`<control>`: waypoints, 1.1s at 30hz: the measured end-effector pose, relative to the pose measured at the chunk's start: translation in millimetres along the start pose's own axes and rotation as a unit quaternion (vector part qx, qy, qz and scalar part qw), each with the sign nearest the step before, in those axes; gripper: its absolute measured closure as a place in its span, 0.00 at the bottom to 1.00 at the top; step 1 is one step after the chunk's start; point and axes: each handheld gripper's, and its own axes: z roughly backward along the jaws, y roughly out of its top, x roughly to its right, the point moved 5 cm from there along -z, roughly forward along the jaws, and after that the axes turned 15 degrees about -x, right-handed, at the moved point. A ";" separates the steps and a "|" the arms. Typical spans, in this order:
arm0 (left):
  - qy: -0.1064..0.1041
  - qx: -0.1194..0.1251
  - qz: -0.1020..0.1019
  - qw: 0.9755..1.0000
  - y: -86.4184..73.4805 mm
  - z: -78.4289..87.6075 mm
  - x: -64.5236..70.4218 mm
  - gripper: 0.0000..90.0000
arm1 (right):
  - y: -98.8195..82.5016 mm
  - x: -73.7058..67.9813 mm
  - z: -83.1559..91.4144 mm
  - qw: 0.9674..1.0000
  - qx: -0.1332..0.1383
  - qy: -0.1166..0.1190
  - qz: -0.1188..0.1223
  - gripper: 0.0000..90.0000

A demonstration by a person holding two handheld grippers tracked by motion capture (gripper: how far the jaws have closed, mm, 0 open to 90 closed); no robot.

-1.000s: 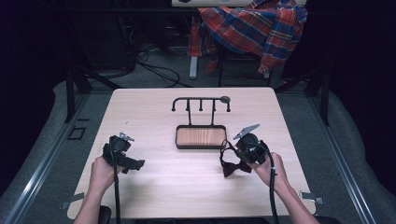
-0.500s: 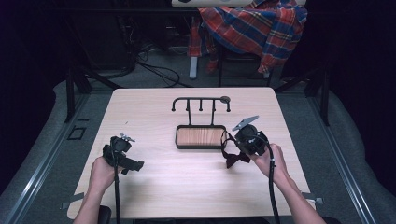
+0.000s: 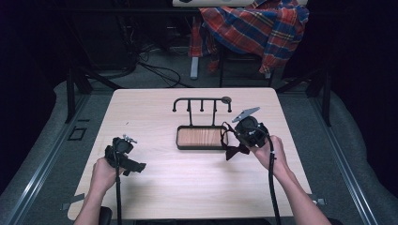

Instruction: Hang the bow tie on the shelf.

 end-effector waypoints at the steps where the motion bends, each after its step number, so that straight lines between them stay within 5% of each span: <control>1: 0.000 0.000 0.000 1.000 0.1 -0.1 0.0 0.00 | 1.1 0.4 0.6 1.000 0.001 -0.001 0.000 1.00; 33: -0.001 0.000 -0.002 1.000 0.6 -0.3 1.4 0.00 | 44.8 25.6 27.1 0.998 0.037 -0.037 -0.022 1.00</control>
